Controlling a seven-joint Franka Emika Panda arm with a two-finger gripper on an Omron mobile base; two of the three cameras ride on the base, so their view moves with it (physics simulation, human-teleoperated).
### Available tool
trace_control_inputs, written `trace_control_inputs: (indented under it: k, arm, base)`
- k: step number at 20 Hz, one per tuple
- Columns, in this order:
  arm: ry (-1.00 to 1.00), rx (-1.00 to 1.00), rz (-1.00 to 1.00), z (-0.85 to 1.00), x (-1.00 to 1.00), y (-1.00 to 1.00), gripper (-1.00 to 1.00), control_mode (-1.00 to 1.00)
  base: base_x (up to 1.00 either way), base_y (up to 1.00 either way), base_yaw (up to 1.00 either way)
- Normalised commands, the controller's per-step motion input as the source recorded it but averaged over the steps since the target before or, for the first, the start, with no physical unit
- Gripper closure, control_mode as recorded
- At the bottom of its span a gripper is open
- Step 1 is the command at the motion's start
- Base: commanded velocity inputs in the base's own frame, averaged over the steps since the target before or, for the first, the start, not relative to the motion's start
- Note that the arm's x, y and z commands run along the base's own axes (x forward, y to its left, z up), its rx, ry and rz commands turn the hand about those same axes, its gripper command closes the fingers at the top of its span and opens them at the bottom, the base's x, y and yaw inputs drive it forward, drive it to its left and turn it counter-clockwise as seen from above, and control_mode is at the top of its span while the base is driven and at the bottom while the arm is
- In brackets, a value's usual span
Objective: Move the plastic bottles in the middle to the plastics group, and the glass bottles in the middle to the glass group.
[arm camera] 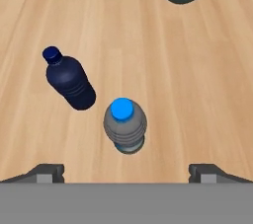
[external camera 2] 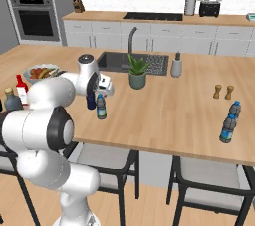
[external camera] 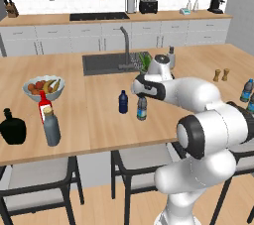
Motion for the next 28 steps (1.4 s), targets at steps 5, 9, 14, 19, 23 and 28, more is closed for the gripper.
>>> trace_control_inputs:
  k: [5, 9, 14, 19, 23, 28]
  arm:
    - [0.0, 0.0, 0.0, -0.18, 0.29, 0.0, -1.0, -1.0]
    - [0.0, 0.0, 0.0, -0.19, 0.26, 0.0, -1.0, -1.0]
    - [0.02, 0.0, 0.0, -0.13, 0.14, 0.0, -1.0, -1.0]
    - [0.04, 0.0, 0.0, -0.14, 0.0, 0.0, -1.0, -1.0]
    - [0.02, 0.0, 0.0, -0.16, 0.07, 0.01, -1.0, -1.0]
    - [0.02, 0.0, 0.0, -0.13, 0.13, 0.05, -1.0, -1.0]
  base:
    - [0.0, 0.0, 0.0]
    - [0.0, 0.0, 0.0]
    - [0.0, 0.0, 0.0]
    - [0.0, 0.0, 0.0]
    - [0.0, 0.0, 0.0]
    - [0.0, 0.0, 0.0]
